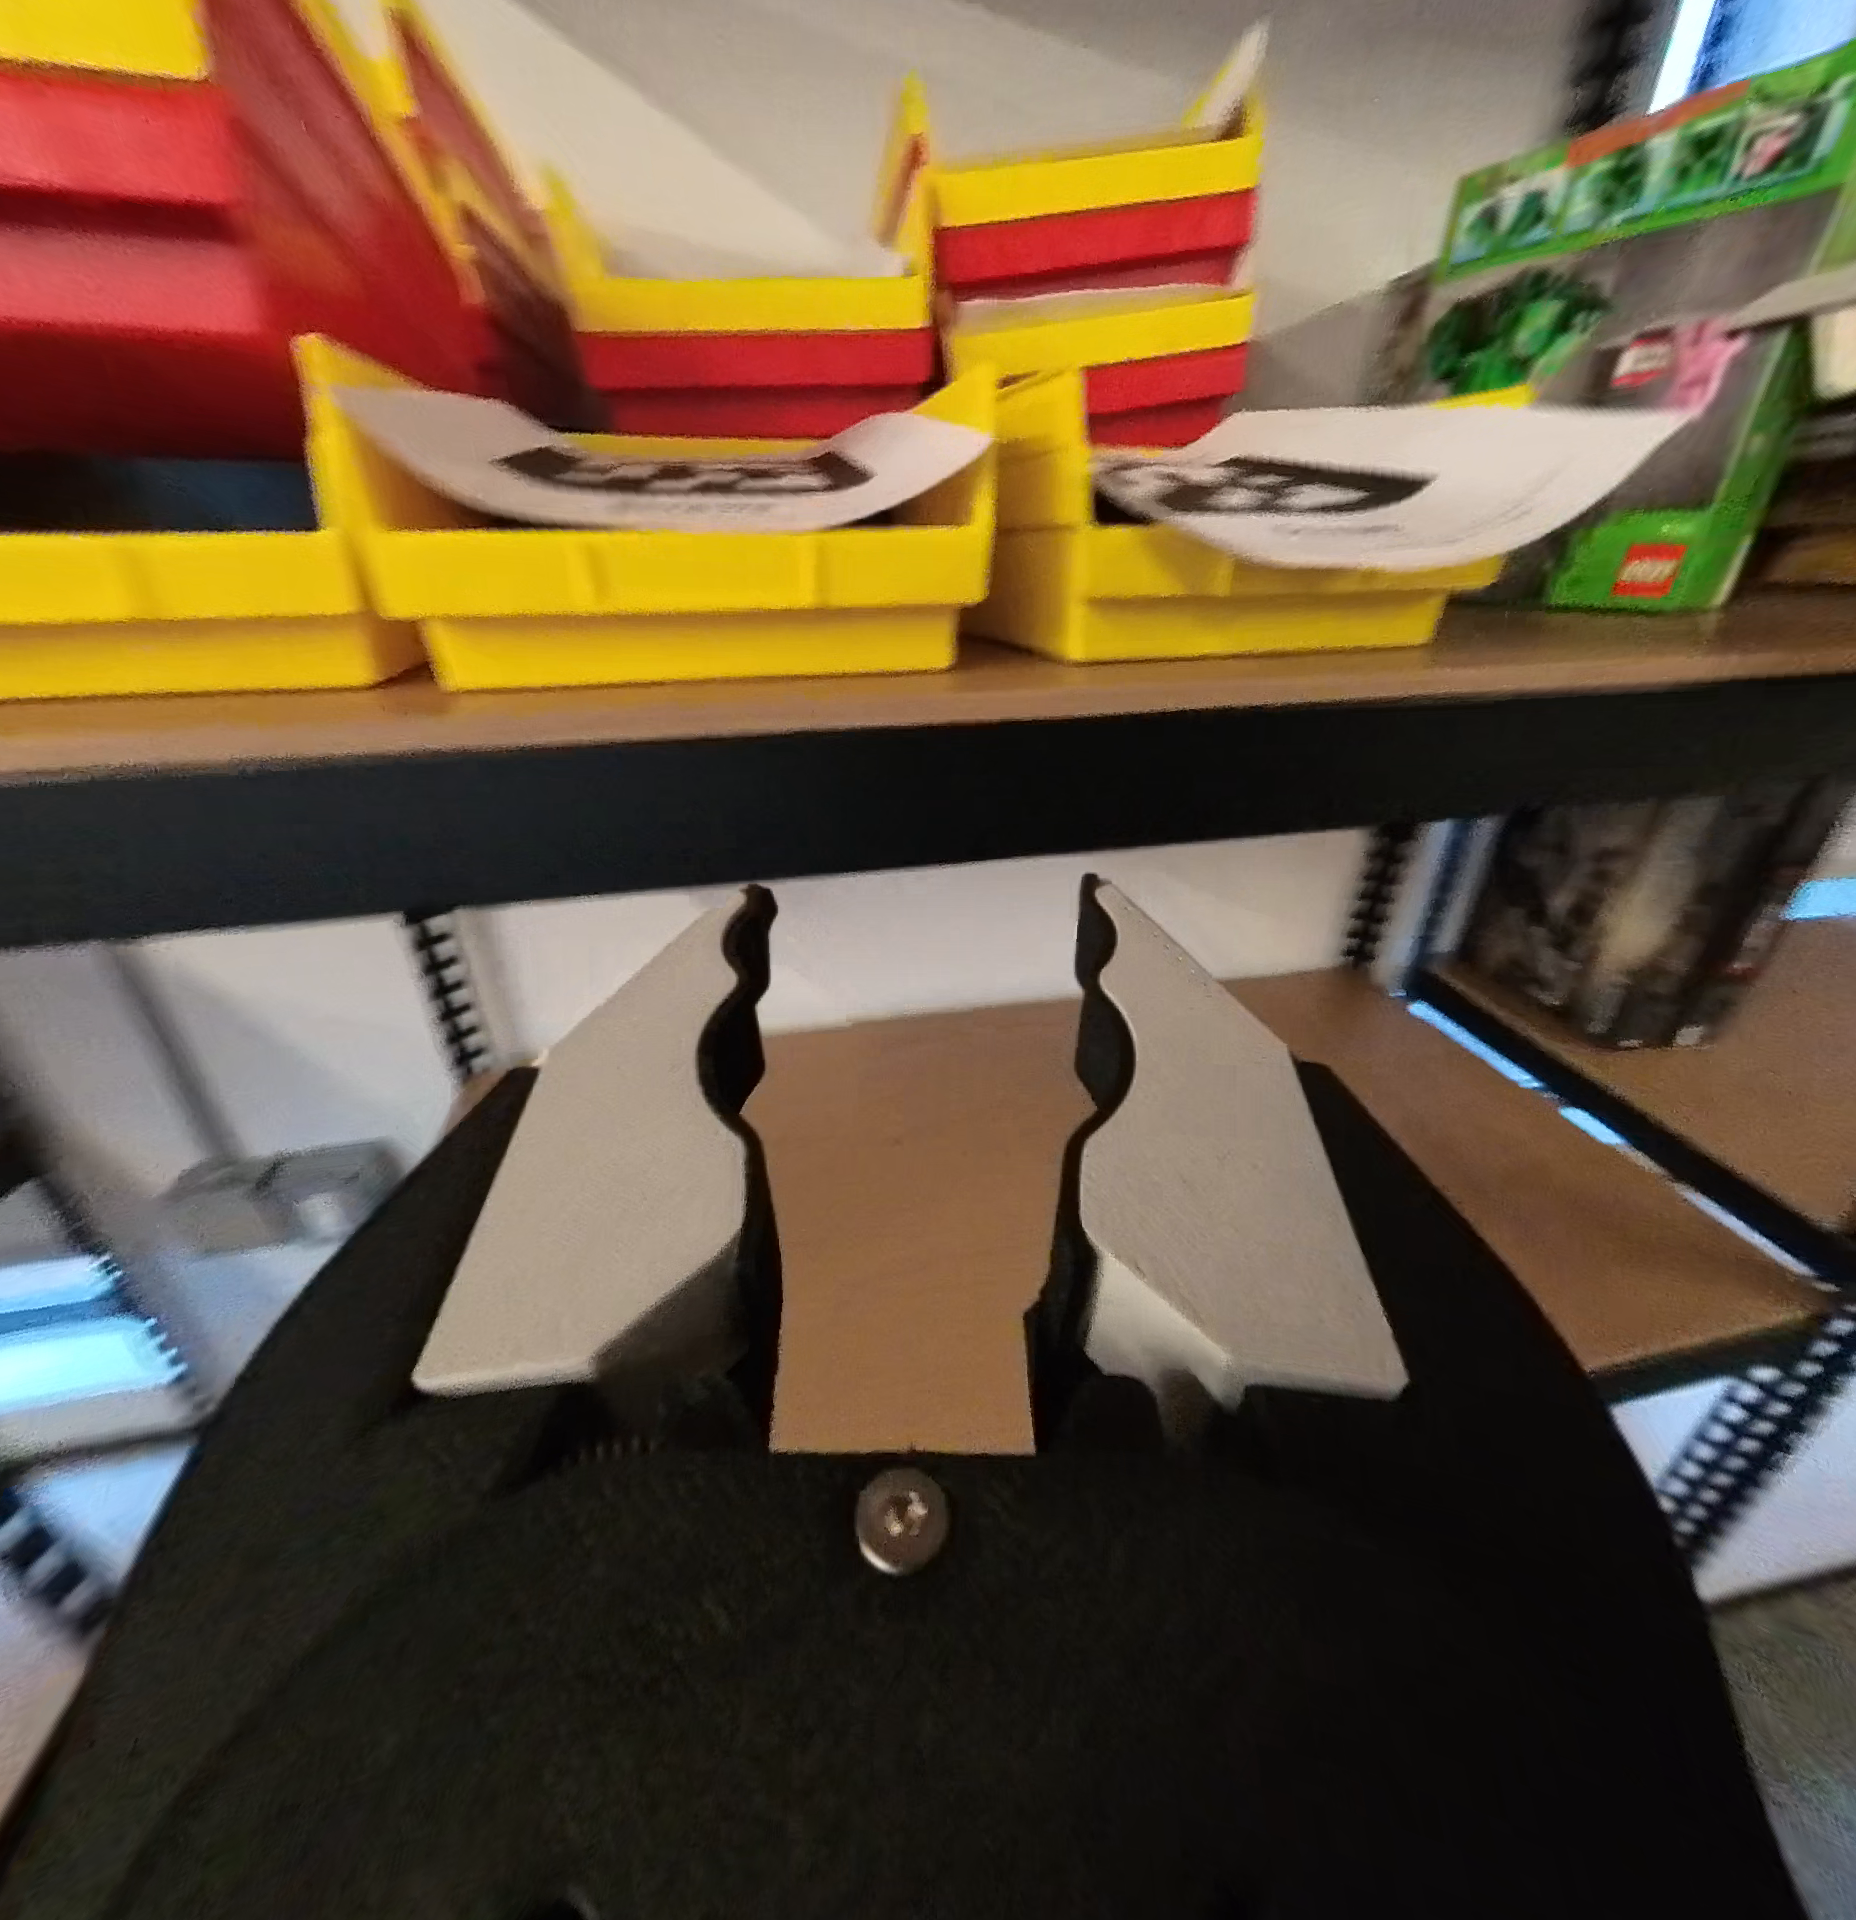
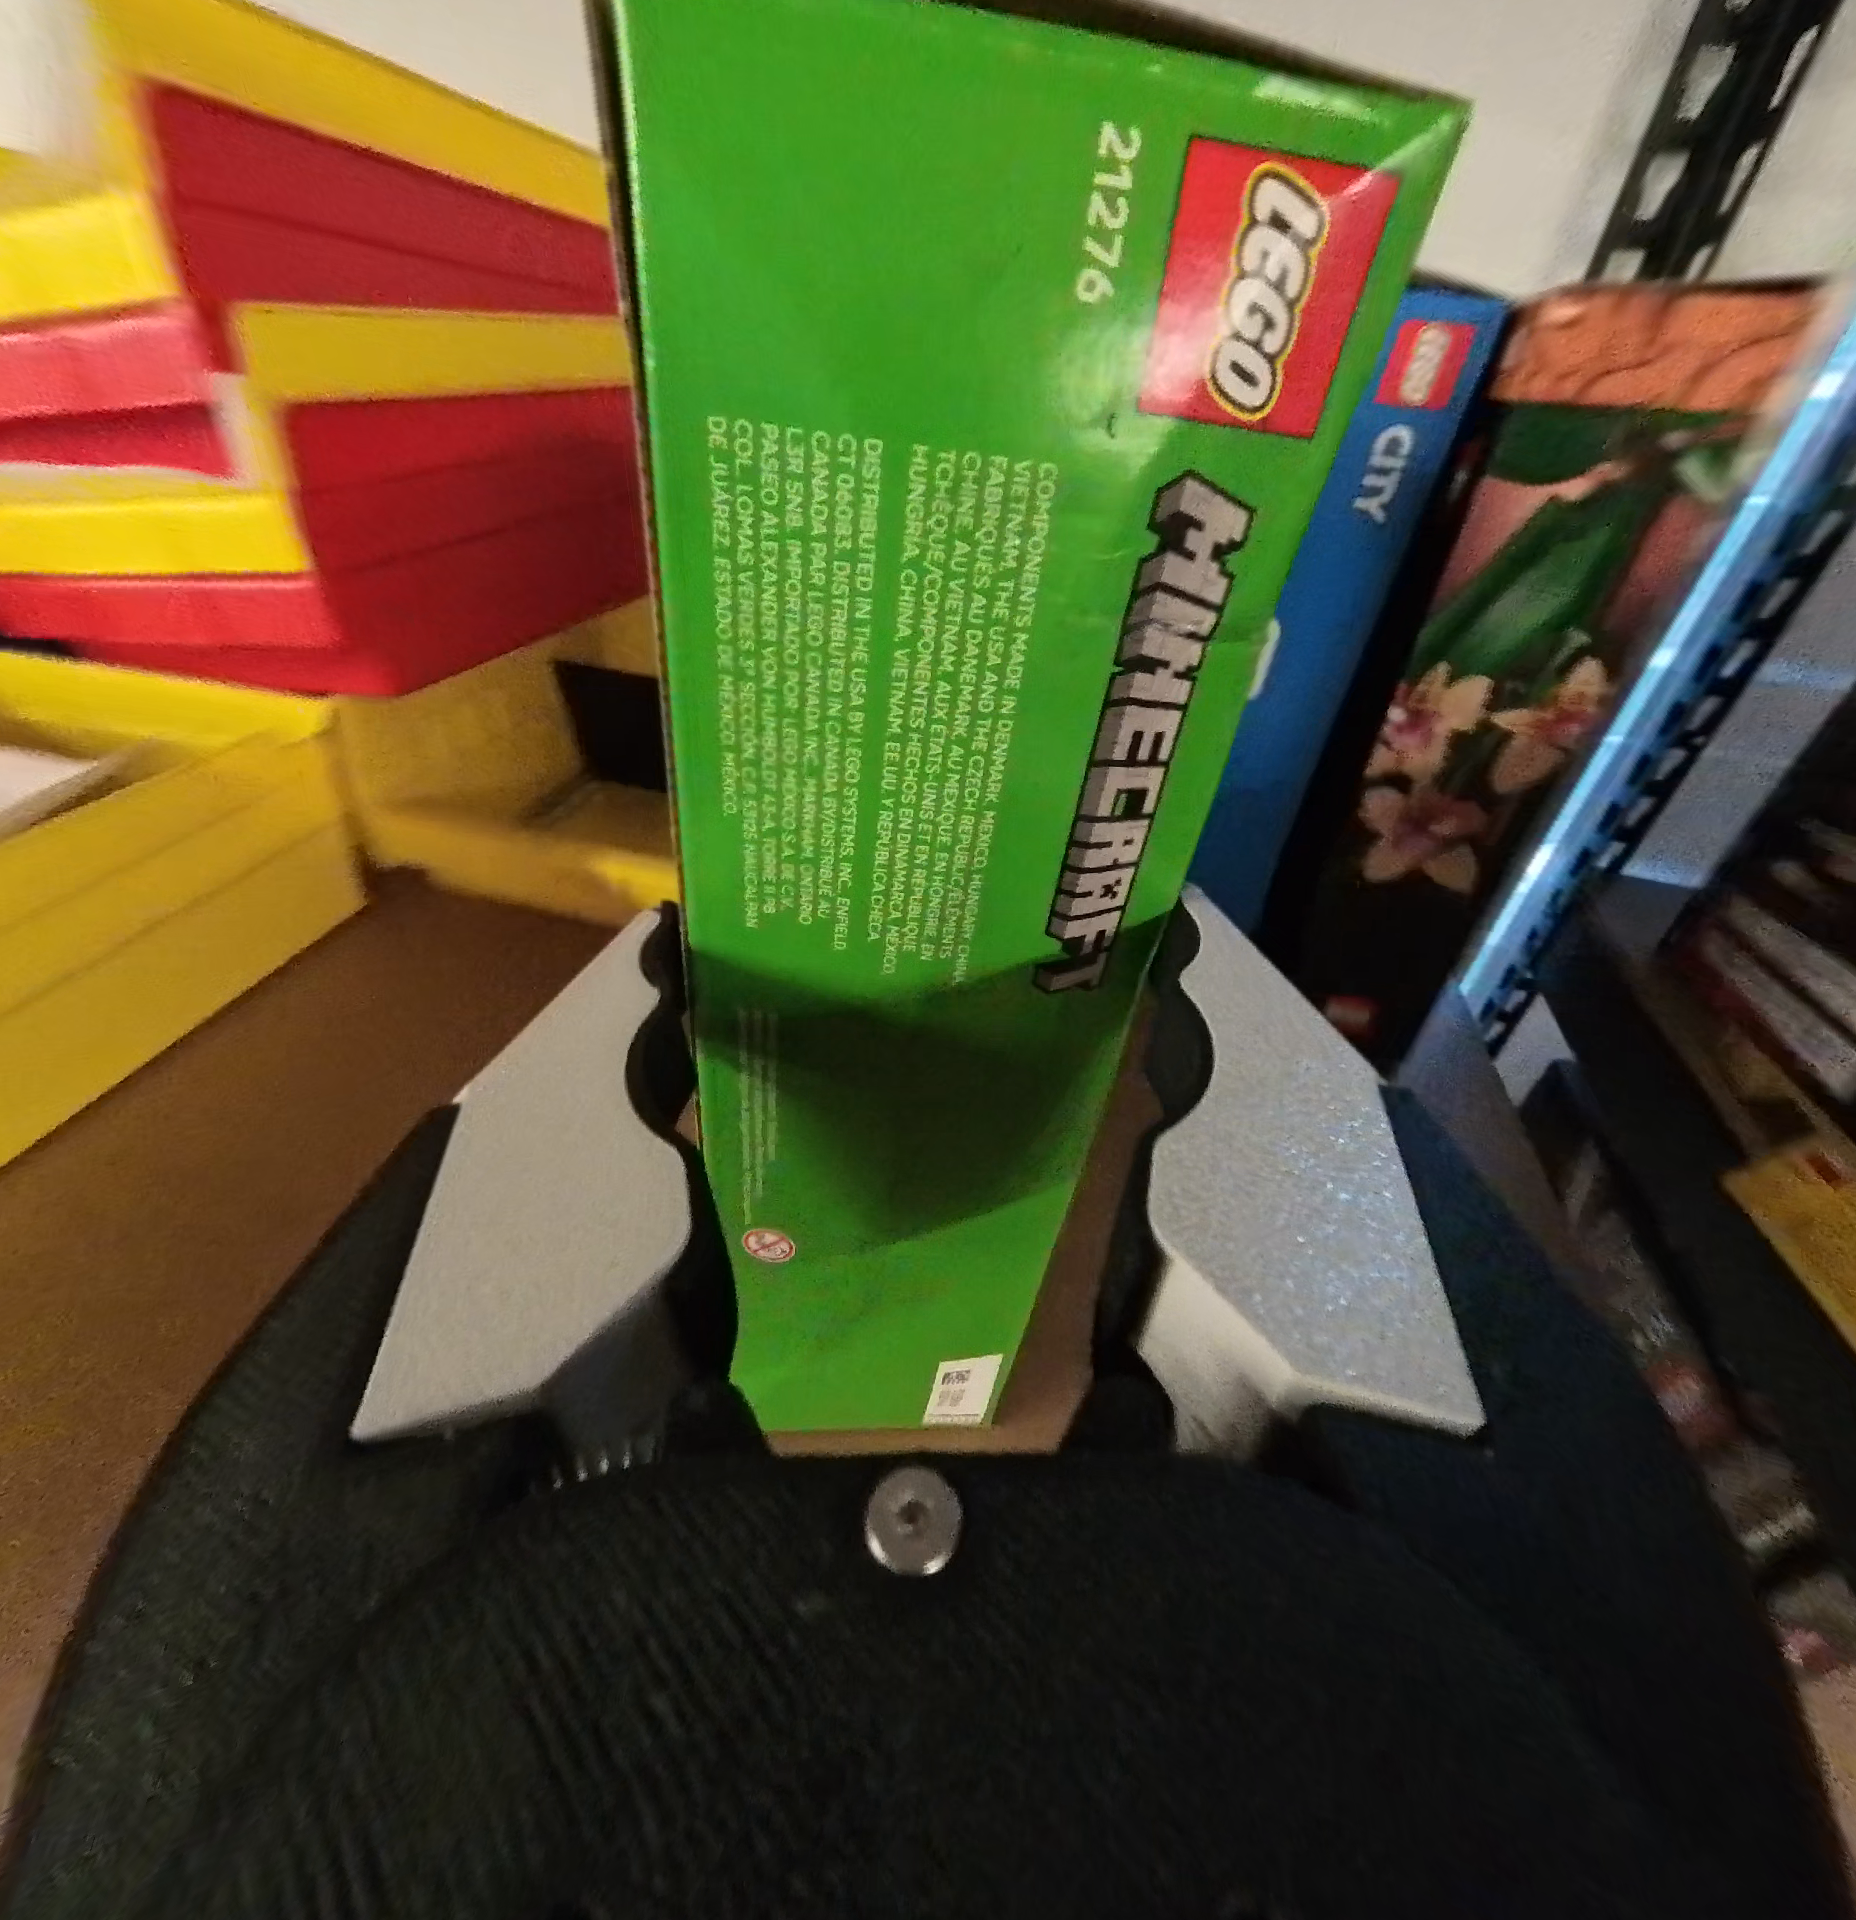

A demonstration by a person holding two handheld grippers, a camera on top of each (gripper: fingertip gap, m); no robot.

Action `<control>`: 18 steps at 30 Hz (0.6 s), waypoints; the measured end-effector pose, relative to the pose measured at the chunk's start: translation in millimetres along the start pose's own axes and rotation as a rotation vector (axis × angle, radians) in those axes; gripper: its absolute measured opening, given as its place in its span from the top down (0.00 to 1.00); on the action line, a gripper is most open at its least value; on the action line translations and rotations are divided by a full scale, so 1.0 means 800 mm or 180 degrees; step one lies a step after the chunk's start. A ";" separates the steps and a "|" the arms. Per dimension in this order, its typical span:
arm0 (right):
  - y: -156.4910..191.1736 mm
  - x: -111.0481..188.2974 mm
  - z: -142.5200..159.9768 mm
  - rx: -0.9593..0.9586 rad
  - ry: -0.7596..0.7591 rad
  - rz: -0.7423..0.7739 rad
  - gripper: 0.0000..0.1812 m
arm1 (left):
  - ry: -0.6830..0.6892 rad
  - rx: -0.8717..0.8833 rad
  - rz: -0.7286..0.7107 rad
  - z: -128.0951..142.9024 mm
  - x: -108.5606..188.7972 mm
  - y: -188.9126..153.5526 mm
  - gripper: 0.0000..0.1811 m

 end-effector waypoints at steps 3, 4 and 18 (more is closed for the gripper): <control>0.000 0.100 -0.009 -0.0124 -0.0606 -0.0051 0.26 | -0.0167 0.0081 0.0549 -0.022 -0.040 -0.033 0.68; -0.001 0.112 -0.004 -0.0177 -0.0519 -0.0134 0.30 | -0.0230 0.0088 0.0712 -0.032 -0.054 -0.049 0.68; 0.032 0.234 0.005 -0.0361 -0.0190 -0.2354 0.43 | -0.0762 0.0337 0.2747 -0.224 -0.299 -0.420 0.47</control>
Point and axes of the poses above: each gripper's, where its closed fingertips meet, x back along the fingers, z out of its underside, y = z × x across the jaws, the point moved 6 cm from there along x, back along the fingers, and after that the axes turned 1 degree about z, right-handed, at the moved point
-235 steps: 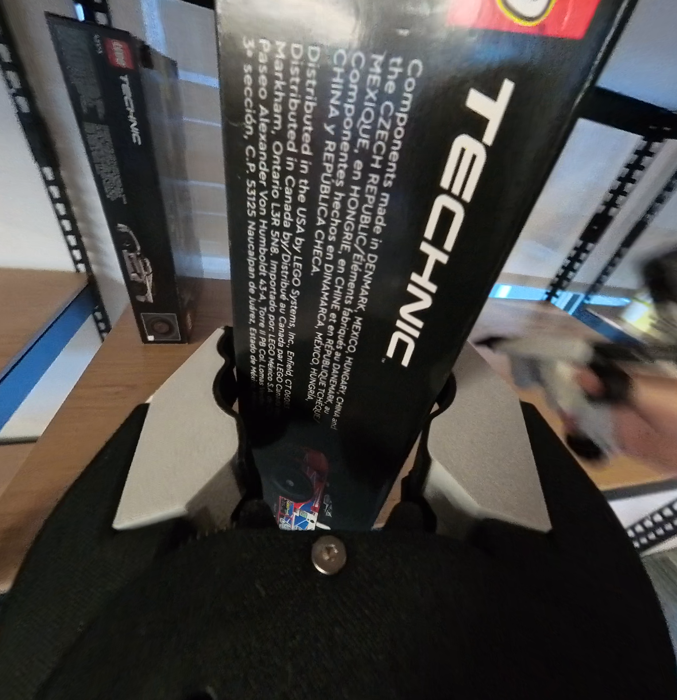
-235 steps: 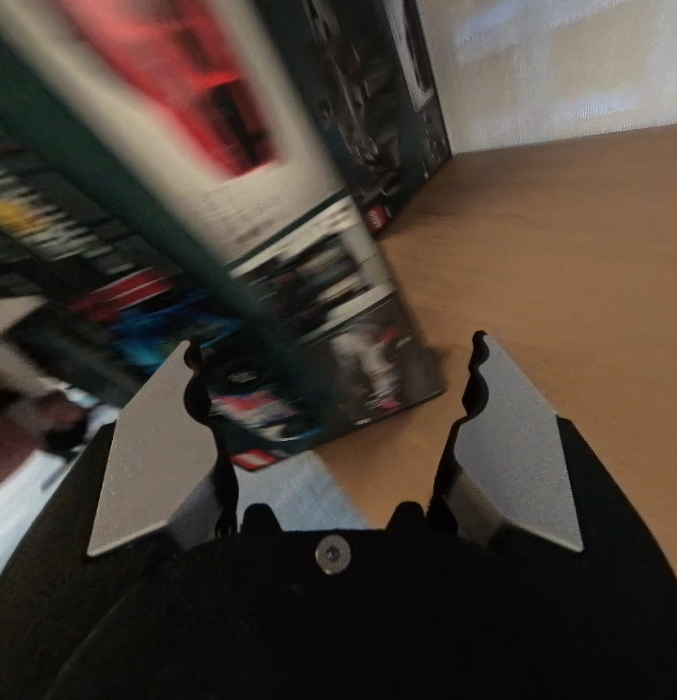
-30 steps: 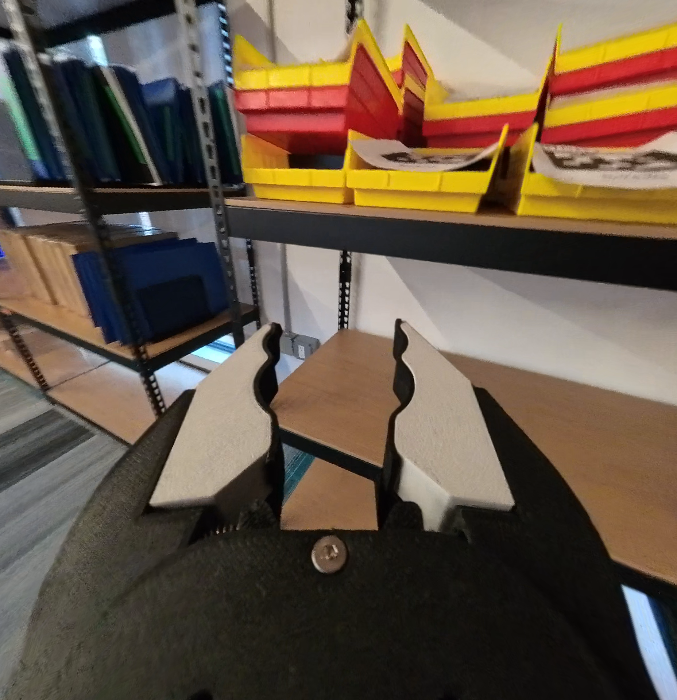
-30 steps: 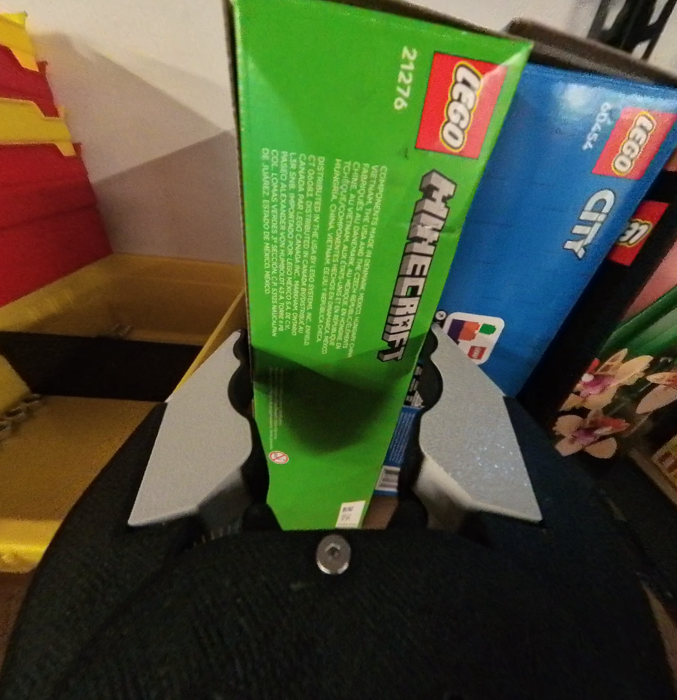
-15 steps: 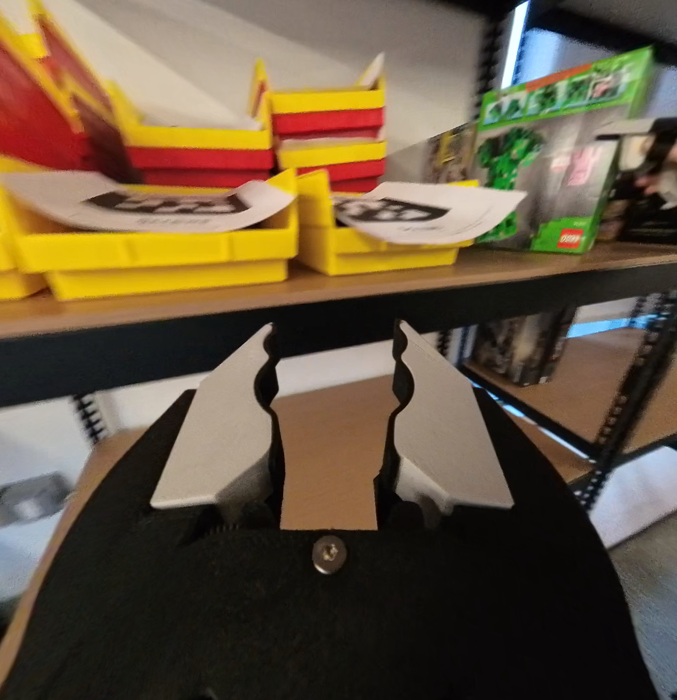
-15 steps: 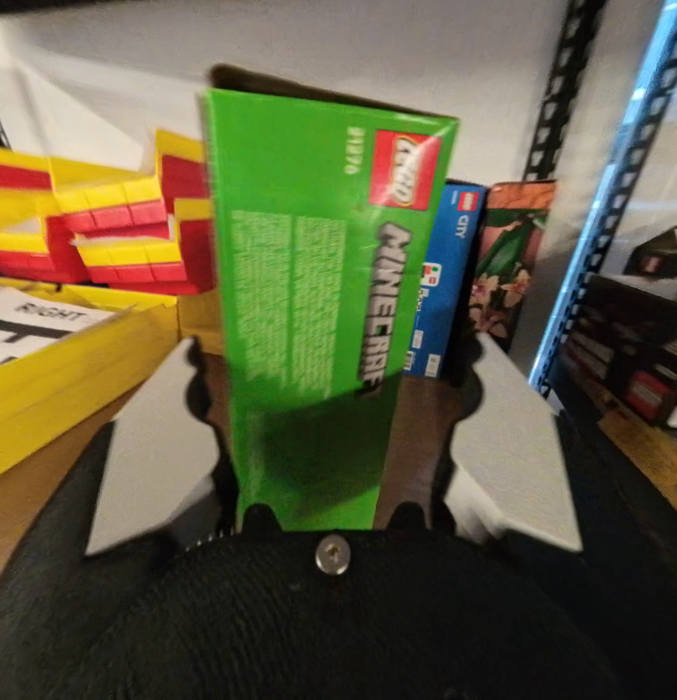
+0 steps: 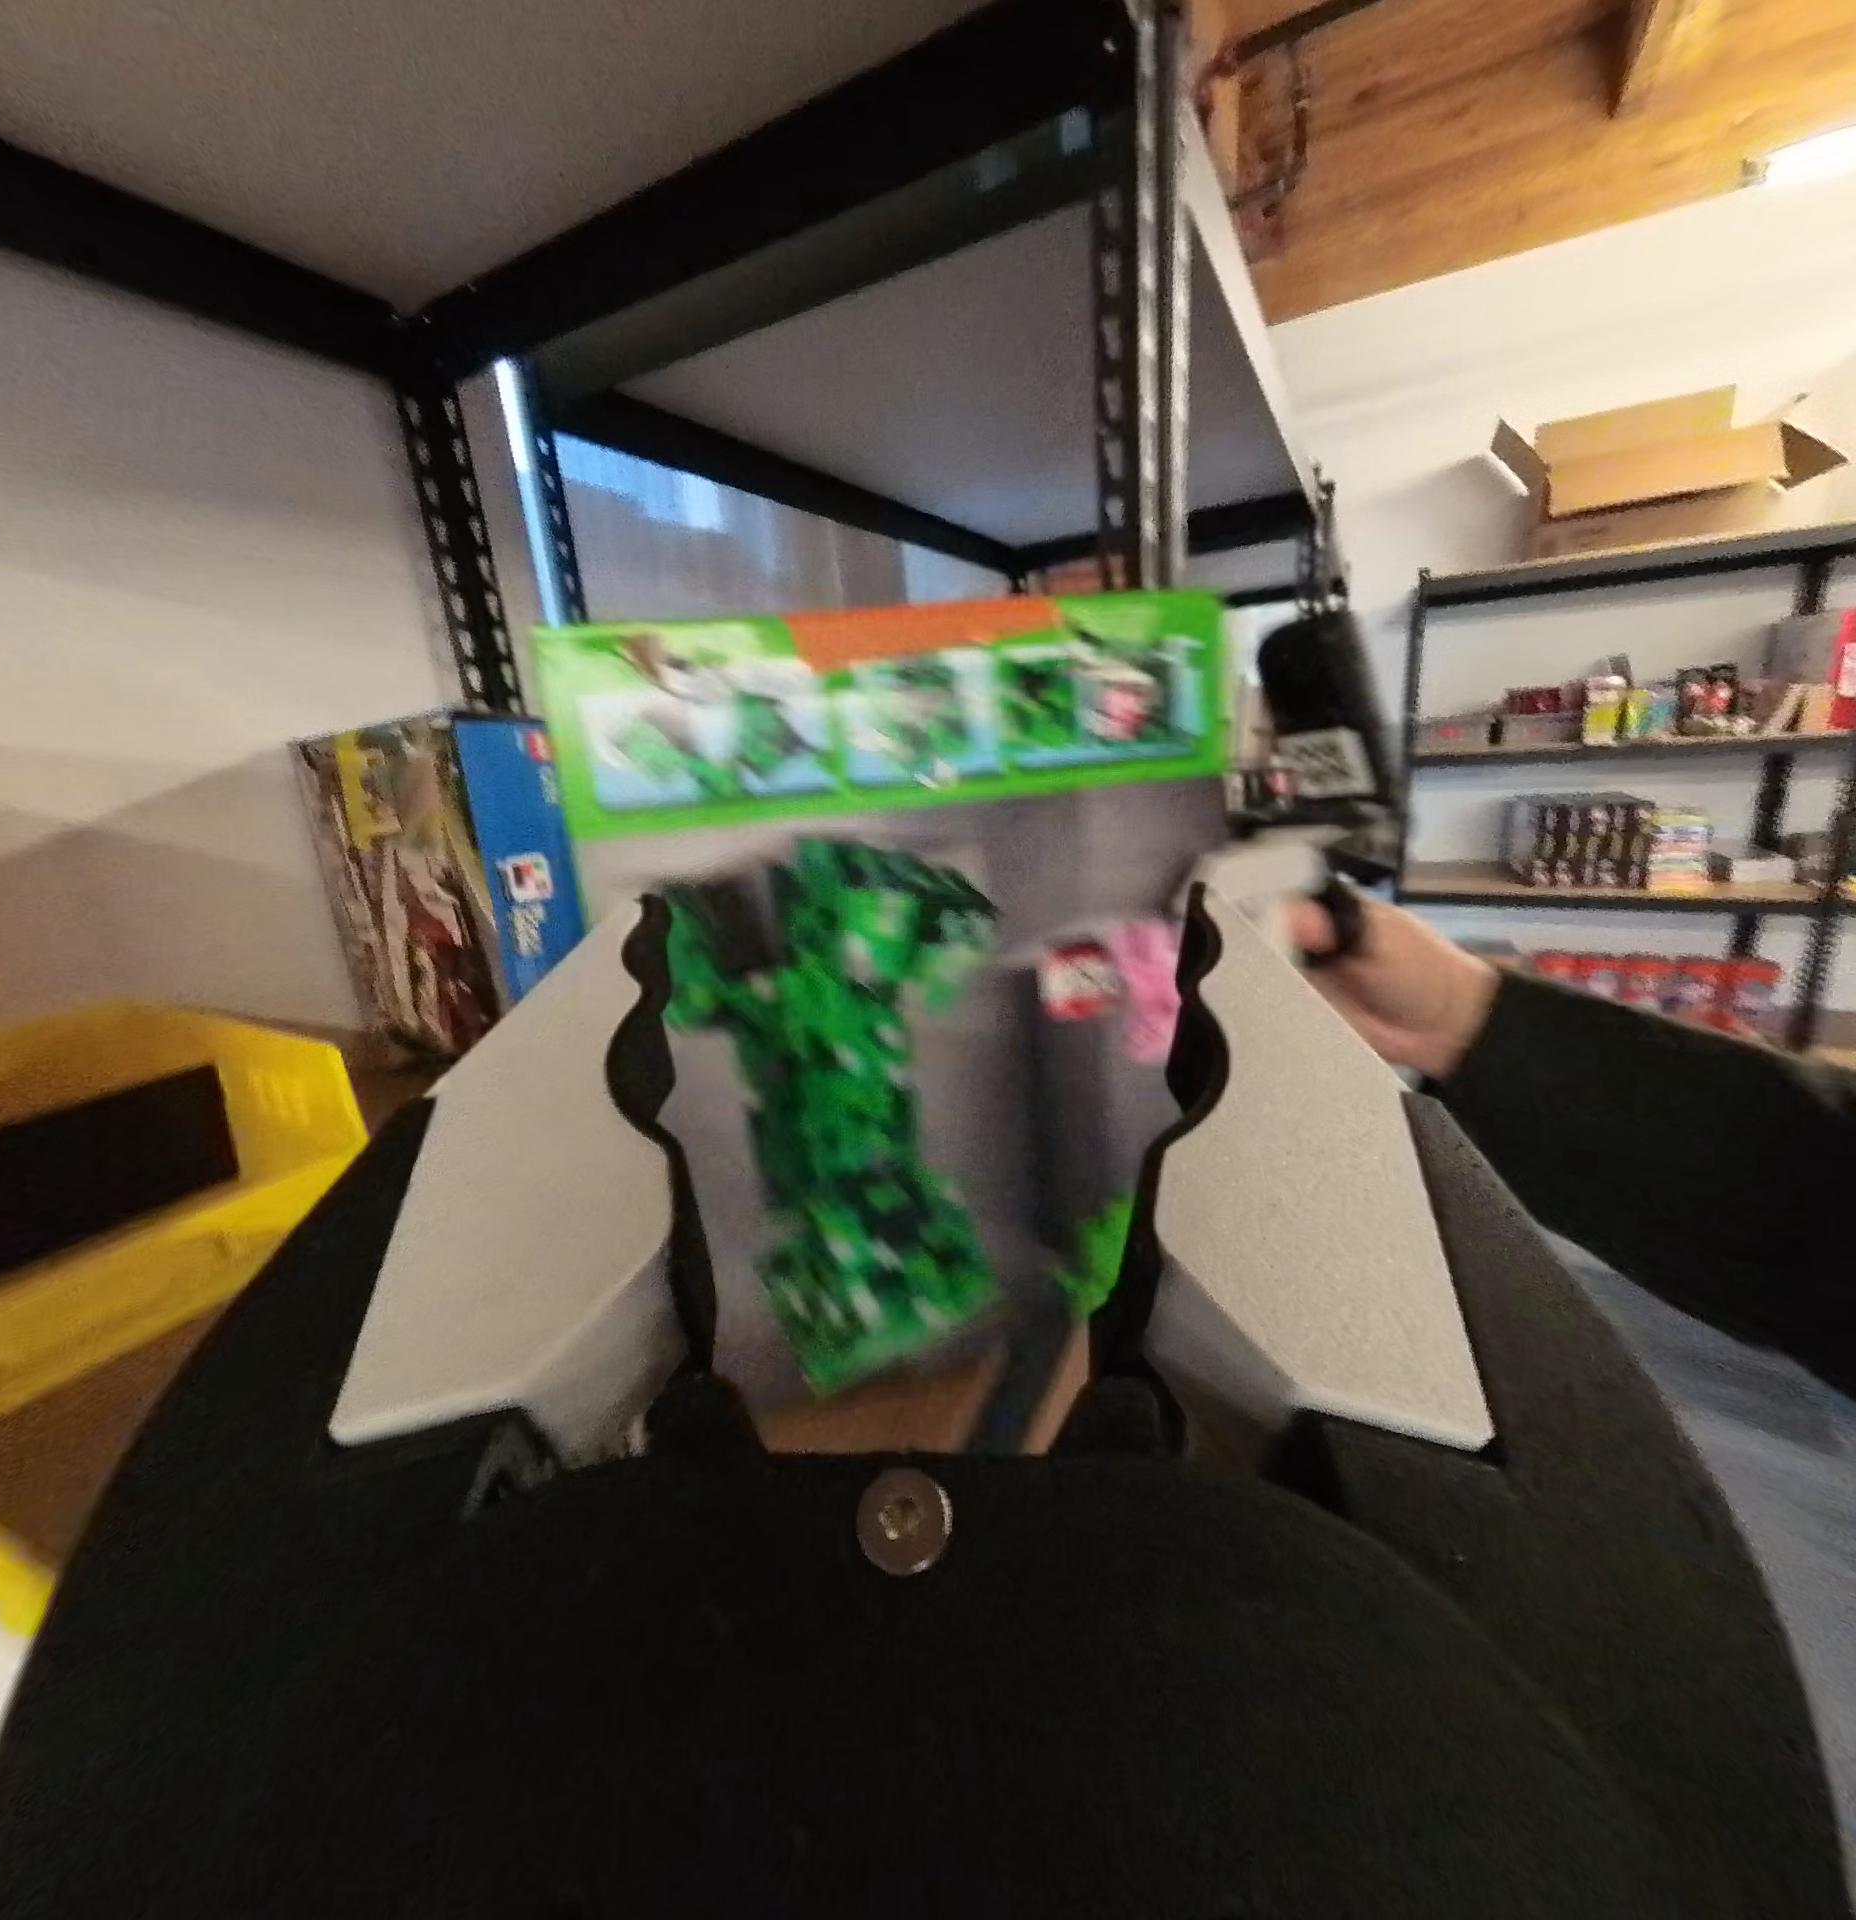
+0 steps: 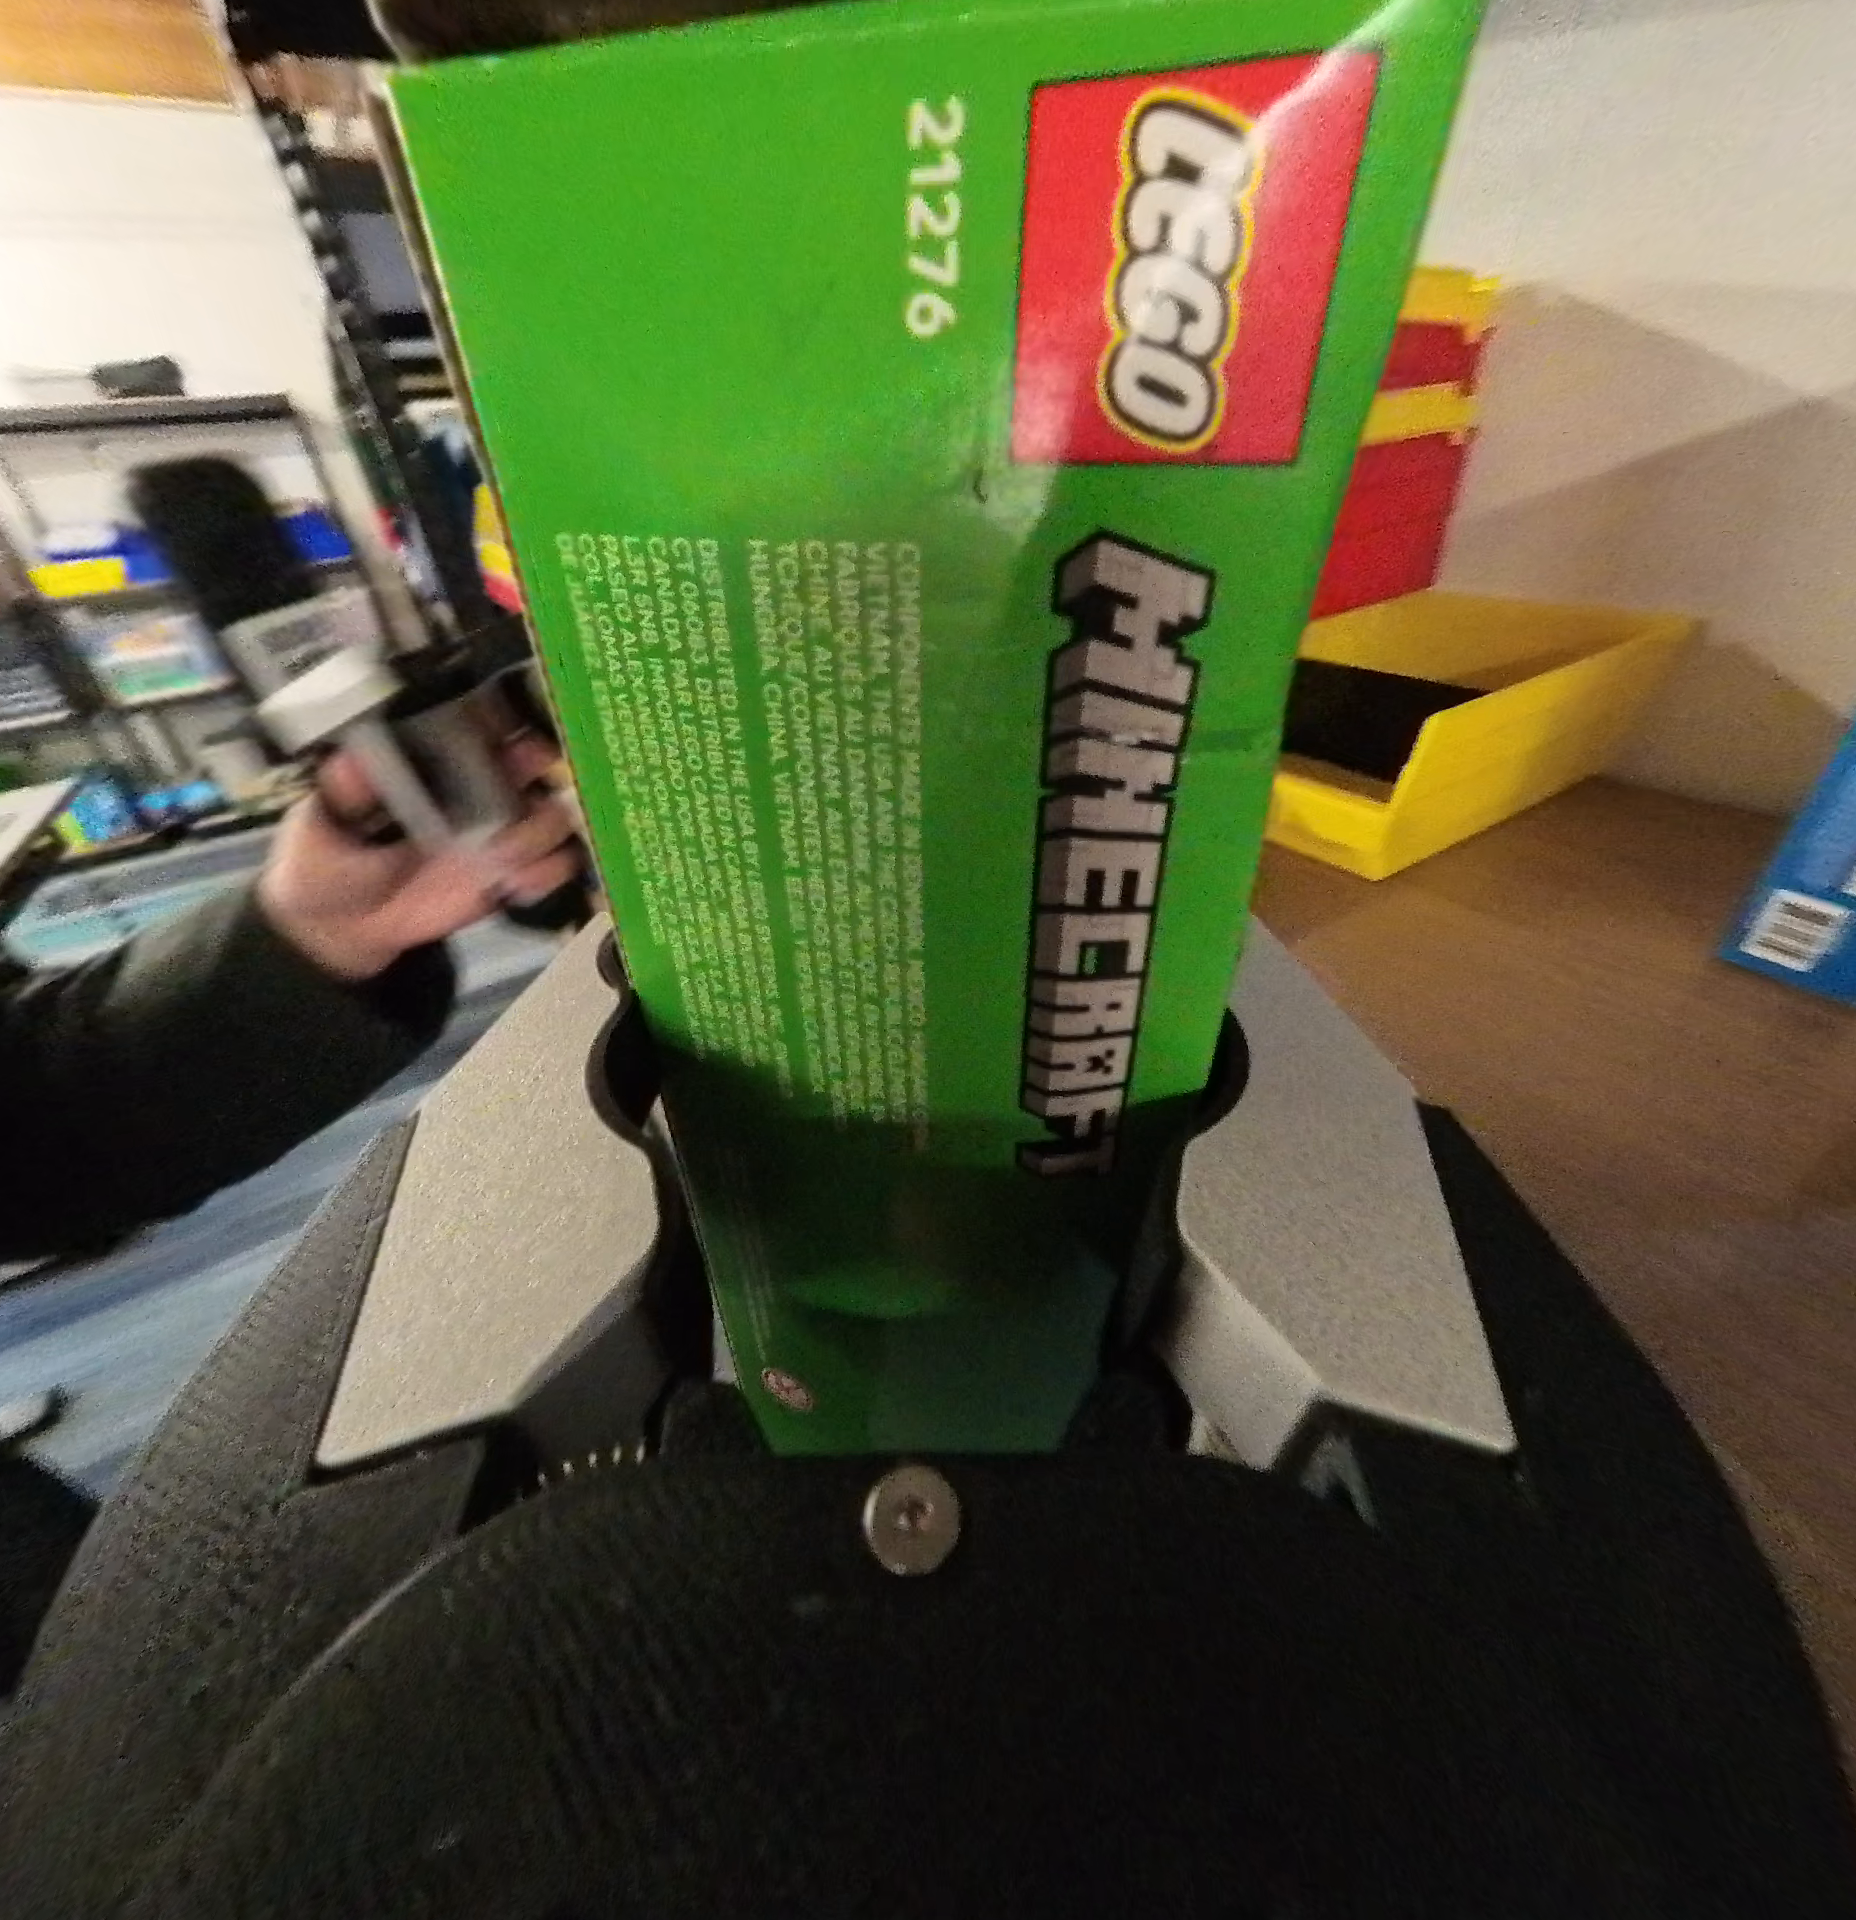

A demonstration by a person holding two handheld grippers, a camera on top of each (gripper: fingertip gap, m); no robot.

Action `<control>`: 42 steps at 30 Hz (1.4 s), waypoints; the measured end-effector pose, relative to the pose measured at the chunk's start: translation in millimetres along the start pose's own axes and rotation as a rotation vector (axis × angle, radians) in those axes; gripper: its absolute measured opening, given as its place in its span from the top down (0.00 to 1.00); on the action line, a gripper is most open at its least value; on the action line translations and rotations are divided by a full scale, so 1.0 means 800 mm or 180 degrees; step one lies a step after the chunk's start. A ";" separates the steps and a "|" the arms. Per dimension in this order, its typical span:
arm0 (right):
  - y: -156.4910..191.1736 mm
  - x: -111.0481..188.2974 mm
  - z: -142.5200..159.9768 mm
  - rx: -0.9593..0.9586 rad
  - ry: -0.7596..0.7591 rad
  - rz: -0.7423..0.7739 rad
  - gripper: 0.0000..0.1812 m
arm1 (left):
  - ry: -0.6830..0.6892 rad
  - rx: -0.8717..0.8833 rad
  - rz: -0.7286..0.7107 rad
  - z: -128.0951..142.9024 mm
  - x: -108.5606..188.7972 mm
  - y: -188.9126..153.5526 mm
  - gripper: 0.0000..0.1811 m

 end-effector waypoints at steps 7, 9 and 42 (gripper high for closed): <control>0.022 0.028 0.006 0.0134 0.0259 -0.0290 0.44 | 0.0410 0.0549 0.0589 0.004 -0.080 0.061 0.36; 0.026 0.035 0.008 0.0171 0.0207 -0.0273 0.44 | 0.0611 0.0411 0.0643 0.021 -0.087 0.060 0.36; -0.037 0.804 0.306 -0.0393 0.0272 0.1021 0.44 | 0.0777 0.2421 0.1536 0.544 -0.499 -0.626 0.31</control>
Point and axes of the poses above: each gripper's, where its closed fingertips meet, x back along the fingers, z out of its underside, y = z × x across the jaws, the point moved 6 cm from there along x, back along the fingers, and after that the axes turned 1 degree about z, right-handed, at the moved point
